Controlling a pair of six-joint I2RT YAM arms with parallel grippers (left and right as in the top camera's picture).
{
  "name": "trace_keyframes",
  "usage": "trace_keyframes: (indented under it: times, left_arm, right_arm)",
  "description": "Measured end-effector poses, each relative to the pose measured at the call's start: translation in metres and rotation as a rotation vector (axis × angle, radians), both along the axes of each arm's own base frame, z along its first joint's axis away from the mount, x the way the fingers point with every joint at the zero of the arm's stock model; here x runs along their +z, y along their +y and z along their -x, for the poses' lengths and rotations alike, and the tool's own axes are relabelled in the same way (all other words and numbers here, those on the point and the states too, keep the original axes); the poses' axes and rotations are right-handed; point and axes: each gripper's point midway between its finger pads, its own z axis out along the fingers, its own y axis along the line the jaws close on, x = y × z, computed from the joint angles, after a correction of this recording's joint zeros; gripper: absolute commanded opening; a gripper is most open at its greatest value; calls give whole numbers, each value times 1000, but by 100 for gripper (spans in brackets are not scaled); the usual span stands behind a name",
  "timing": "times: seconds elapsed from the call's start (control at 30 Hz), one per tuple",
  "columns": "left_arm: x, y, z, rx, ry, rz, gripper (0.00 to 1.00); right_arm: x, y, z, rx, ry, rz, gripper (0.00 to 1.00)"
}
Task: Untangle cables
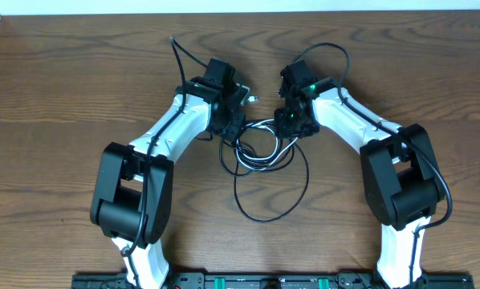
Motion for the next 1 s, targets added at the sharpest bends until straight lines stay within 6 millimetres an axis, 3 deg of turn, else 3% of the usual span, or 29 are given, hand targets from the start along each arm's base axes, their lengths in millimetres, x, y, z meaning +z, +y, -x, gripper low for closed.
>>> trace_keyframes:
  times: [0.27,0.6,0.77,0.9,1.0]
  left_arm:
    - [-10,1,2,-36,15,-14,33]
    - [-17,1,3,-56,23,-22,9]
    - [-16,1,2,-60,20,-22,8]
    - [-5,0,0,-60,-8,-14,8]
    - [18,-1,-4,-60,-62,4,8]
  right_arm:
    - [0,0,0,0,1,1,44]
    - [0,-1,1,1,5,2,45]
    - [0,-1,1,1,5,2,46]
    - [0,-1,1,1,5,3,47]
    - [0,-1,1,1,5,2,47]
